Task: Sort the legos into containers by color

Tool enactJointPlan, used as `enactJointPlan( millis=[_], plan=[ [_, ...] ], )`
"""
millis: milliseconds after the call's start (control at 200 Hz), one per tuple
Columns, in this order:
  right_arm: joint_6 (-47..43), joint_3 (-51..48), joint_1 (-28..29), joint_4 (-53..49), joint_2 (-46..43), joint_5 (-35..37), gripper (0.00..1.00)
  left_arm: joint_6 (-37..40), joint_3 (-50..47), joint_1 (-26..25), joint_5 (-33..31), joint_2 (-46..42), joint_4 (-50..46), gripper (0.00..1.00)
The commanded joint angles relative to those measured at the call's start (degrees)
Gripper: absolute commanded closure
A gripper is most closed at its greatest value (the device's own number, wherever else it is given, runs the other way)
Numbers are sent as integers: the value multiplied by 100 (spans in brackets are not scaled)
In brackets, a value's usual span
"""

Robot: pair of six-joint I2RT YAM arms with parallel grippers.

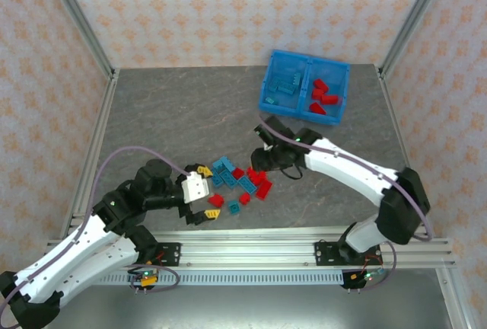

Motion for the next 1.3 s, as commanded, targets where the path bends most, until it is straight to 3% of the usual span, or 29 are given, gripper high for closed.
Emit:
enactJointPlan(
  millis=[0, 175, 305, 586, 761, 896, 1031, 1186, 1296],
  plan=[
    [250, 206, -589, 212, -277, 1052, 56, -1030, -214, -15, -190, 86, 1710, 0],
    [481, 281, -2025, 935, -308, 1426, 56, -2110, -237, -24, -1434, 184, 2438, 0],
    [439, 774, -2798, 1113, 339, 1629, 56, -2440, -242, -32, -2159, -28, 2239, 0],
    [672, 2410, -3645, 1106, 2281, 1580, 56, -2877, 158, -29, -2936, -437, 826, 0],
    [716, 3411, -3842, 754, 3402, 1477, 47, -3357, 355, -33, -3462, -407, 270, 0],
    [396, 4149, -3838, 324, 3889, 1175, 38, -3488, 325, -33, -3506, -381, 208, 0],
    [235, 4234, -3841, 152, 3752, 1054, 29, -3420, 281, -35, -3479, -248, 260, 0],
    [13, 3607, -3841, 230, 3154, 761, 30, -3037, 299, -39, -2831, 25, 386, 0],
    [30, 2522, -3828, 480, 2303, 457, 30, -2344, 439, -32, -2236, 253, 207, 0]
  ],
)
